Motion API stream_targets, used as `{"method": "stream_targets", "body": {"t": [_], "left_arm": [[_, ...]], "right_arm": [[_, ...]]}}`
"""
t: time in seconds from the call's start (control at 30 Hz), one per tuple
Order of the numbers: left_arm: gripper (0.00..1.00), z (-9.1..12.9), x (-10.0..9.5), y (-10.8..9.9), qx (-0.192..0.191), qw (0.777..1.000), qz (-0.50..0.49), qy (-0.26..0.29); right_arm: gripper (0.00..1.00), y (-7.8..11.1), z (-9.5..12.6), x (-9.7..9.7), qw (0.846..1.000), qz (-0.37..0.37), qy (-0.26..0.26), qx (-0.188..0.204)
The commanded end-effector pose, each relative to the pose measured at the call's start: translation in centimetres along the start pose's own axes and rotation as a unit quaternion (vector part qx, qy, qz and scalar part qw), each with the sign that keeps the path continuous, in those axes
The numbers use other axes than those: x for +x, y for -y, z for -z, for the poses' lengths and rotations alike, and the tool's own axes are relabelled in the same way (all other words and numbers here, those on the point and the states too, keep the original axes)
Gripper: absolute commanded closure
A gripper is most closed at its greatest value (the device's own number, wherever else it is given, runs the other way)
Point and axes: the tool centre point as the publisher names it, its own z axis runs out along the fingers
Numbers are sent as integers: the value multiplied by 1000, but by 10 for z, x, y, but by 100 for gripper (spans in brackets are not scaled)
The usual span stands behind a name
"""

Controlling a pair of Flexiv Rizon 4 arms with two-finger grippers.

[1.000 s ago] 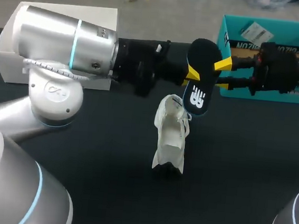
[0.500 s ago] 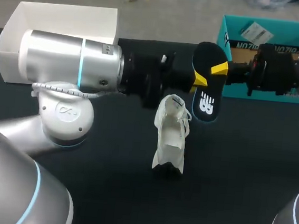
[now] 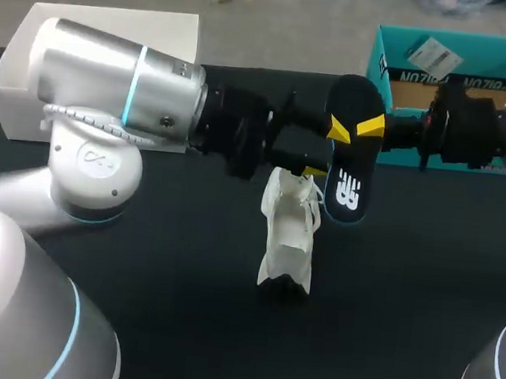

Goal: Take the shoe out of the shoebox, open the shoe tongue, remove and reinsert the insole, then place the shoe into the shoebox

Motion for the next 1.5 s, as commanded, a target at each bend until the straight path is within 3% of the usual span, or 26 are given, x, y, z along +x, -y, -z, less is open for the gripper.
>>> {"method": "stream_targets", "body": {"t": [0.03, 0.4, 0.7, 1.07, 1.2, 1.5], "left_arm": [[0, 33, -12, -11, 35, 991, 4, -131], [0, 51, -42, -21, 44, 962, 20, -267], [0, 50, -59, -30, 60, 910, 17, -411], [0, 45, -52, -37, 64, 833, 26, -550], [0, 42, -50, -40, 53, 817, 5, -574], [0, 39, -44, -50, 34, 806, -12, -591]], "right_arm": [[100, 0, -3, -6, 1000, -3, 12, 4], [100, -1, -12, -22, 999, -8, 38, 12], [100, -1, -21, -27, 998, -8, 48, 26], [100, -8, -35, -33, 997, -12, 68, 37], [100, -14, -36, -28, 997, -7, 76, 33], [100, -18, -38, -22, 996, 0, 77, 38]]}}
